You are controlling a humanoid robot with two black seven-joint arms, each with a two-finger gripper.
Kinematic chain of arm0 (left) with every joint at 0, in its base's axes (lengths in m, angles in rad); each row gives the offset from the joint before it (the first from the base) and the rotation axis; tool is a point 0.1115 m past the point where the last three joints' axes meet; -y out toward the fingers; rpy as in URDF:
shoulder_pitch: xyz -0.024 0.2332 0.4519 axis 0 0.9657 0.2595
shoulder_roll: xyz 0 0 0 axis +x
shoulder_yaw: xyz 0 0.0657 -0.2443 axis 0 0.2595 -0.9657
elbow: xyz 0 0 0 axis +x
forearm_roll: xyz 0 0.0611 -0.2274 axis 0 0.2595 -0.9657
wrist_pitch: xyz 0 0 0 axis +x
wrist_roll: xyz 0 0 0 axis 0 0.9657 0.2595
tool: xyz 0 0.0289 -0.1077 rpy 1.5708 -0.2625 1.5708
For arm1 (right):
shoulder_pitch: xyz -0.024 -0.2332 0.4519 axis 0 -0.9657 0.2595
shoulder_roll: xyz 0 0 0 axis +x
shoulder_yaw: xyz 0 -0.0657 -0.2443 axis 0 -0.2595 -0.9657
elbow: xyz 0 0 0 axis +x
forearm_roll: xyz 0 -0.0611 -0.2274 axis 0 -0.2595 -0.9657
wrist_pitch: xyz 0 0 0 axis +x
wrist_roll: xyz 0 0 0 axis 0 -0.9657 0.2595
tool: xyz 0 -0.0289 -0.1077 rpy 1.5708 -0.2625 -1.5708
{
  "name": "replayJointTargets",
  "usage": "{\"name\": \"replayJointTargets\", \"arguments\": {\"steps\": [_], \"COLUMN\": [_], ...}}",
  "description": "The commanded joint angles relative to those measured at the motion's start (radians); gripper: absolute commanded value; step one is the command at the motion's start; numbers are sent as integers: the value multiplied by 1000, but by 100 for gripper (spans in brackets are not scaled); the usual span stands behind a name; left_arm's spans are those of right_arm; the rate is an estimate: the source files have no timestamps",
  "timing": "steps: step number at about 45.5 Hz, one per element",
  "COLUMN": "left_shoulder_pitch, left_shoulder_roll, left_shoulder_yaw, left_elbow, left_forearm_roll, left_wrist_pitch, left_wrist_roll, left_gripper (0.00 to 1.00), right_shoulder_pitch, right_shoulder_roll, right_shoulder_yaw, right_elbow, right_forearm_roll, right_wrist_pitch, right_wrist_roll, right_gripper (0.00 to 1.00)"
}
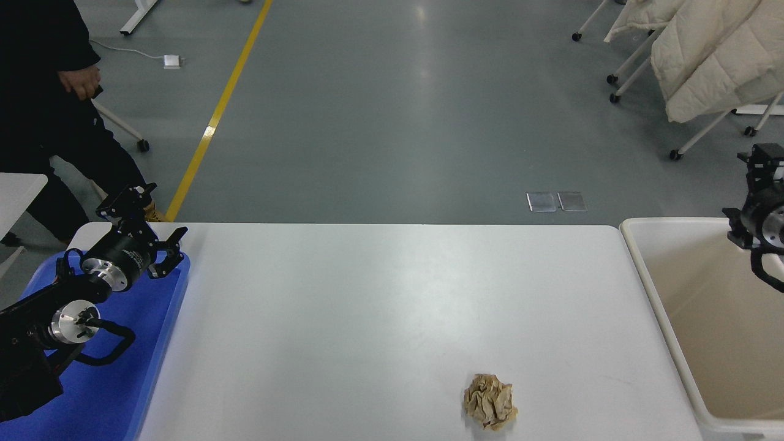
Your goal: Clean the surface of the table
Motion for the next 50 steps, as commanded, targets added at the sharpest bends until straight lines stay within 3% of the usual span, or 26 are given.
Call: {"name": "replayJointTargets", "arguments": {"steps": [1,13,29,42,50], "left_shoulder_pitch": [1,0,1,0,0], "left_shoulder_roll": [0,0,0,0,0], "left_shoulder_yaw": [0,0,0,0,0], "left_elbow": [1,1,0,0,1], "left_forearm_roll": [0,0,0,0,0], "left_wrist_pitch": [0,0,0,0,0], "left_wrist_roll": [0,0,0,0,0], "left_gripper": [100,100,100,100,100], "right_shoulder_pitch": [-74,-127,-153,-154,-153], "right_shoulder_roll": [203,413,613,617,614], "right_shoulder_yaw": [154,213,211,173,167], "right_elbow": [2,-1,-72,-107,-129], "right_forearm_roll": [-10,-27,-240,-409,-414], "right_wrist_pitch": [-1,5,13,19,35], "right_wrist_roll": [42,314,415,480,500], "right_gripper": [100,100,100,100,100]}}
